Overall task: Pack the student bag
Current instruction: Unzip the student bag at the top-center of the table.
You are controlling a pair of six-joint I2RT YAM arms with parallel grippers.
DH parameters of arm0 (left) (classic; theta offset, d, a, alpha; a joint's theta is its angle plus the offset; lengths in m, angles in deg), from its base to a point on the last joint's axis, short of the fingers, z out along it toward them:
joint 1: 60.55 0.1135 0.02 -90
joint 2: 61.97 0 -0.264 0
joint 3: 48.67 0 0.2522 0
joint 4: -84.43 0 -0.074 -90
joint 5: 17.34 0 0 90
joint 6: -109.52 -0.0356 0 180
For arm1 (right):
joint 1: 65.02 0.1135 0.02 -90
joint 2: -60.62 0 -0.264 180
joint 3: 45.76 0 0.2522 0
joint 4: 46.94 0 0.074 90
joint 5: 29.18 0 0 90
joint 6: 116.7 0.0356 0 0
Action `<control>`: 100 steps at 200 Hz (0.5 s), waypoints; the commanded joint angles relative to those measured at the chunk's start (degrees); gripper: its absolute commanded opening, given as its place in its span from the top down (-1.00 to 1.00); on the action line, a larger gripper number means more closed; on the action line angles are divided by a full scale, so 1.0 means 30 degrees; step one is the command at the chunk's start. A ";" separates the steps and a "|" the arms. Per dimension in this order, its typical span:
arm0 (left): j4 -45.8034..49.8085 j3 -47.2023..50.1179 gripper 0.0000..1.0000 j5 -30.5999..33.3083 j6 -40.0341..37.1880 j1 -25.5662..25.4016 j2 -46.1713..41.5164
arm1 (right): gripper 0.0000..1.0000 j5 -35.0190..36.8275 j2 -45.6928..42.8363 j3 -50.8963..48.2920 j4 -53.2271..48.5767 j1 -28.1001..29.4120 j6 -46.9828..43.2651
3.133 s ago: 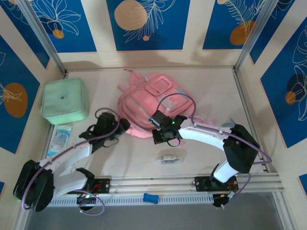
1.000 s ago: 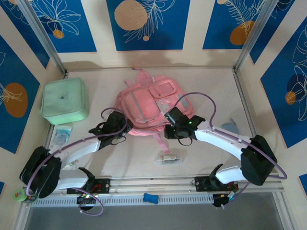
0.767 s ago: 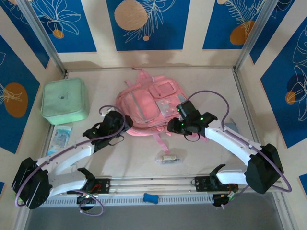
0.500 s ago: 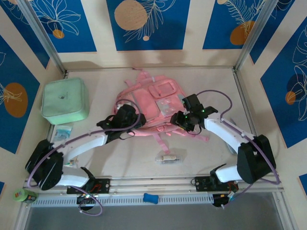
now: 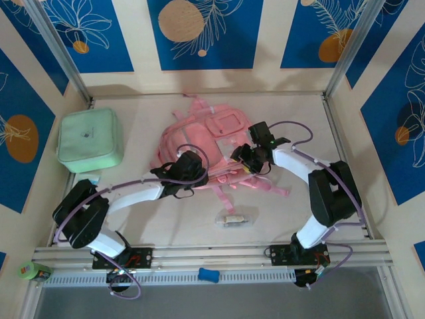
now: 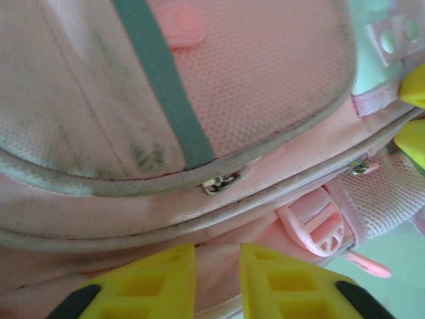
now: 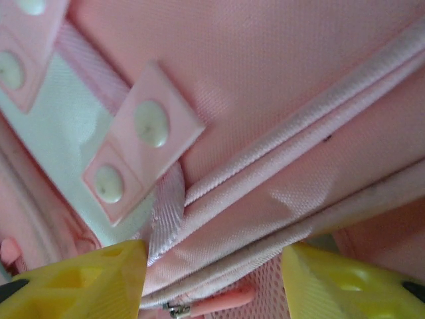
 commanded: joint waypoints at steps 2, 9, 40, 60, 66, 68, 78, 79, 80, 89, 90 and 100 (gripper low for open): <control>0.0065 0.0521 0.66 0.0280 -0.0236 0.0029 0.0731 | -0.11 -0.0196 0.1170 0.0856 0.0450 0.0021 0.0080; -0.0013 0.0703 0.67 0.0361 -0.0232 0.0034 0.0861 | -0.08 0.0079 0.1472 0.0963 0.0483 0.0080 -0.0083; 0.0359 0.1295 0.82 0.0498 0.0141 0.0149 0.1153 | 0.23 -0.0364 0.2194 0.0777 0.1509 -0.0085 0.0033; -0.0471 0.2057 0.84 0.0394 0.0420 0.0138 0.0879 | 0.52 -0.0861 0.2000 0.0306 0.2616 -0.0181 0.0156; -0.0505 0.2121 0.84 0.0449 0.0464 0.0164 0.0890 | 0.57 -0.0765 0.1847 0.0189 0.2780 -0.0156 0.0242; -0.0480 0.2117 0.84 0.0455 0.0471 0.0173 0.0901 | 0.59 -0.0735 0.1798 0.0151 0.2844 -0.0133 0.0283; -0.0289 0.1950 0.84 0.0358 0.0444 0.0278 0.1035 | 0.68 -0.0789 0.1616 -0.0043 0.3162 -0.0155 0.0465; -0.0243 0.1945 0.84 0.0354 0.0430 0.0276 0.1043 | 0.69 -0.0801 0.1596 -0.0055 0.3214 -0.0155 0.0488; -0.0221 0.1928 0.84 0.0337 0.0408 0.0274 0.1047 | 0.69 -0.0807 0.1572 -0.0076 0.3254 -0.0155 0.0515; -0.0055 0.1728 0.85 0.0317 0.0344 0.0327 0.1151 | 0.77 -0.1017 0.1378 -0.0169 0.3476 -0.0163 0.0634; -0.0053 0.1702 0.85 0.0319 0.0321 0.0329 0.1145 | 0.77 -0.1032 0.1360 -0.0177 0.3488 -0.0173 0.0632; 0.0001 0.1542 0.85 0.0291 0.0168 0.0306 0.1135 | 0.85 -0.1153 0.1133 -0.0156 0.3558 -0.0174 0.0643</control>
